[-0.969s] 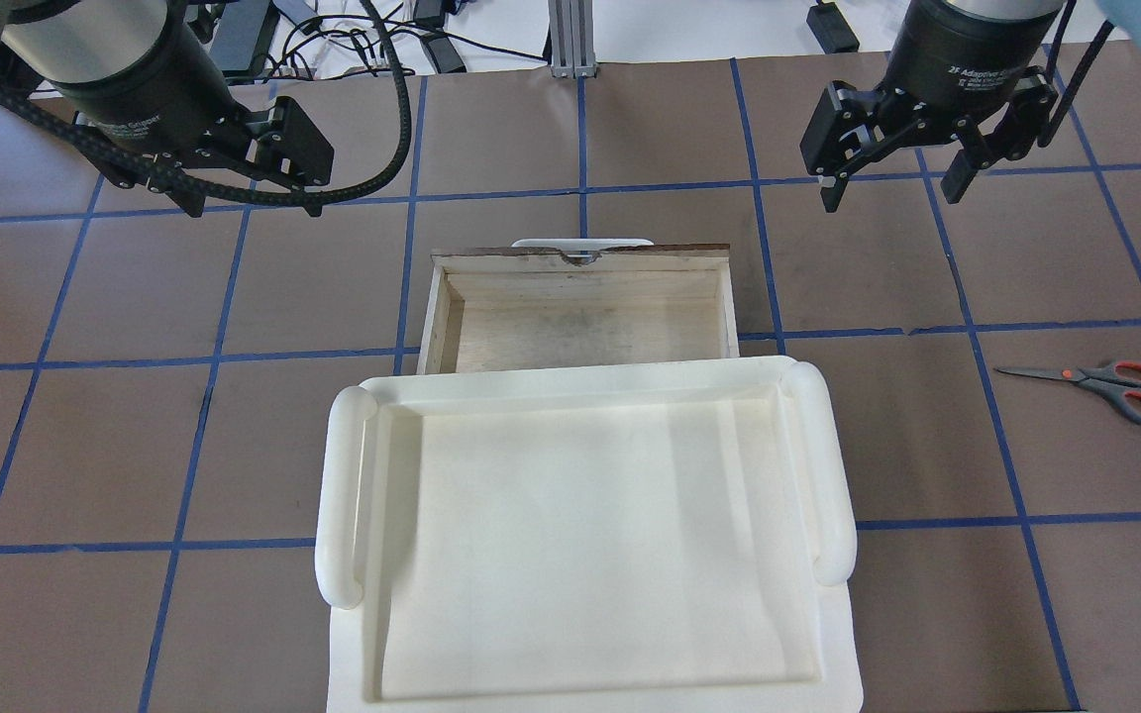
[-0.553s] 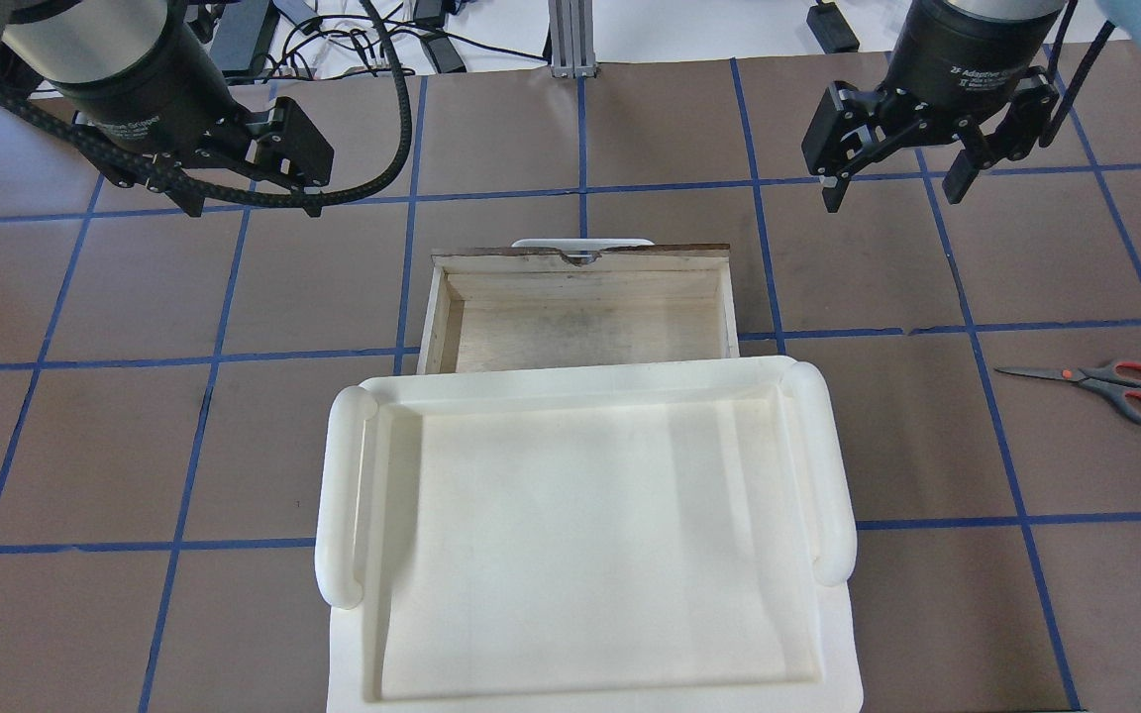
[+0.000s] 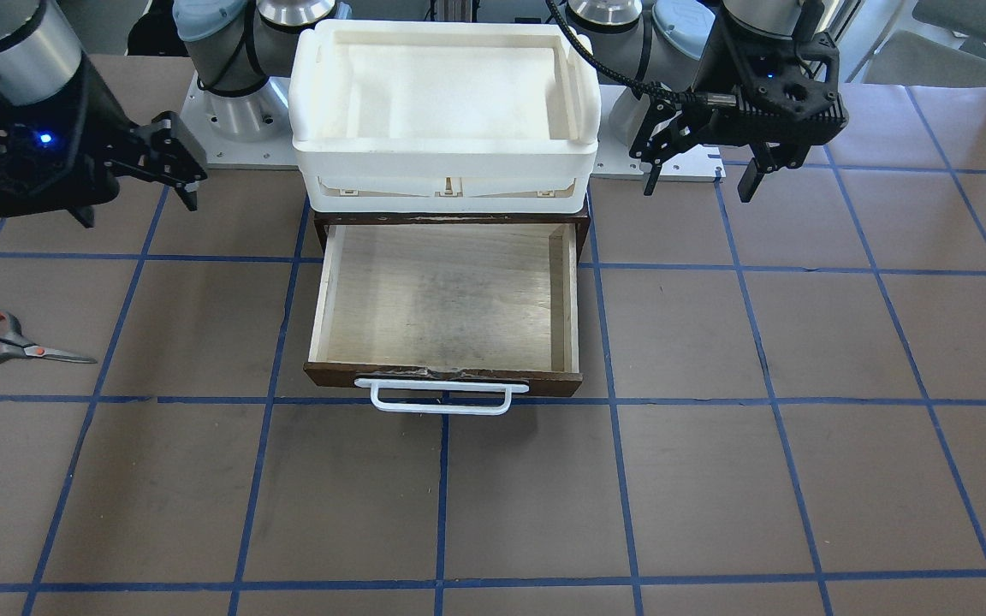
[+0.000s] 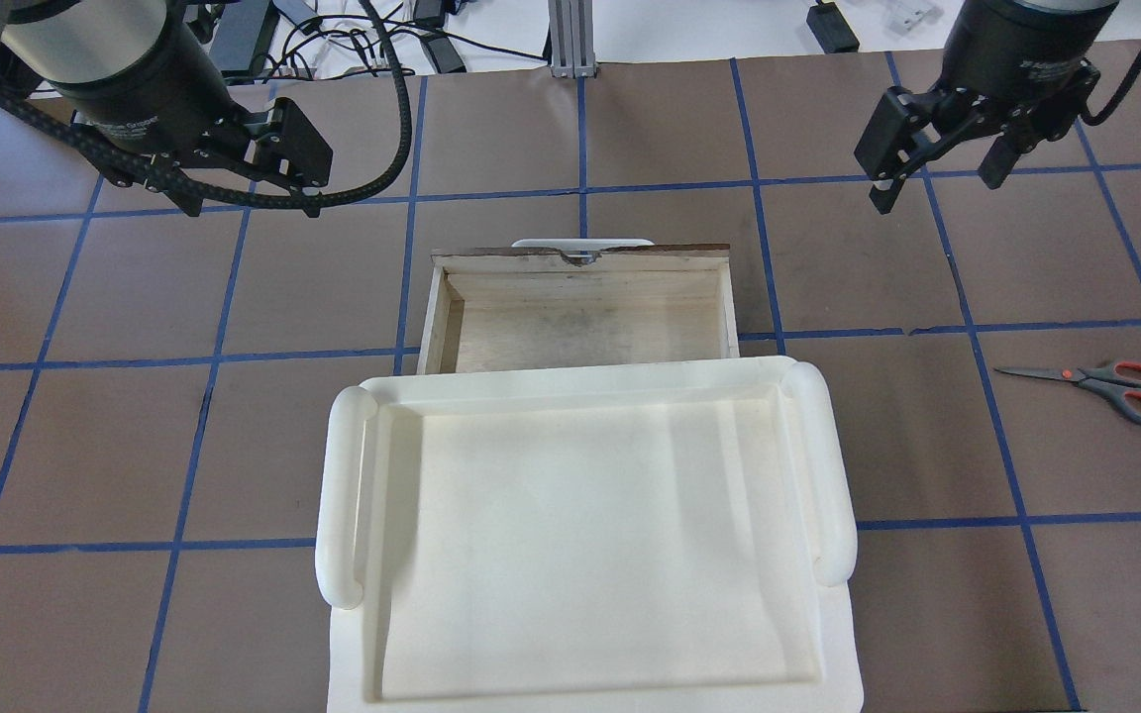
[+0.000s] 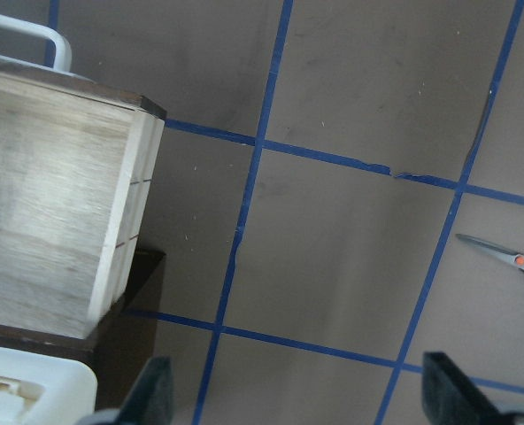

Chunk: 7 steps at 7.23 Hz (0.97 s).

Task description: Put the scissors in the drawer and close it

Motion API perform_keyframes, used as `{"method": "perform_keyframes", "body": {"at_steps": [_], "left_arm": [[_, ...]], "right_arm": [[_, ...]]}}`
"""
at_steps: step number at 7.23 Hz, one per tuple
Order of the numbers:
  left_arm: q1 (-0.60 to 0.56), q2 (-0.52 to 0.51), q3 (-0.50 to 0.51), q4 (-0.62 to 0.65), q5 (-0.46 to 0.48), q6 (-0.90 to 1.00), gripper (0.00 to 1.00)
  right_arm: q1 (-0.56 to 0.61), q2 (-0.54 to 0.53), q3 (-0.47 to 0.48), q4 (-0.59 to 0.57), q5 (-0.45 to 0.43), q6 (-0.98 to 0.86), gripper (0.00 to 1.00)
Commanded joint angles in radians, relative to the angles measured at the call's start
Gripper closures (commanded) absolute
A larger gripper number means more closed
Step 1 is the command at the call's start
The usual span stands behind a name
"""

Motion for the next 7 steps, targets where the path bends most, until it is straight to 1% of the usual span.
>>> {"method": "perform_keyframes", "body": {"at_steps": [1,2,3,4,5,6,7], "left_arm": [[-0.002,-0.001,-0.002,0.001,0.001,0.002,0.0],[-0.002,-0.001,-0.002,0.0,0.001,0.002,0.0],[-0.002,-0.001,-0.002,0.001,0.001,0.002,0.0],[-0.002,0.0,-0.002,0.0,0.001,0.002,0.0],[-0.002,0.0,-0.002,0.0,0.001,0.002,0.0],[-0.002,0.0,-0.002,0.0,0.001,0.002,0.0],[-0.002,-0.001,-0.002,0.0,0.001,0.002,0.0]], "right_arm": [[-0.196,0.001,0.067,-0.012,-0.003,-0.469,0.0],[-0.267,0.003,0.112,-0.08,-0.007,-0.658,0.0],[-0.312,0.003,0.179,-0.198,-0.033,-0.861,0.0],[-0.358,0.004,0.254,-0.273,-0.074,-1.028,0.0],[-0.426,0.009,0.329,-0.388,-0.07,-1.207,0.0],[-0.483,0.044,0.395,-0.509,-0.061,-1.427,0.0],[-0.52,0.099,0.422,-0.583,-0.061,-1.553,0.0]]}}
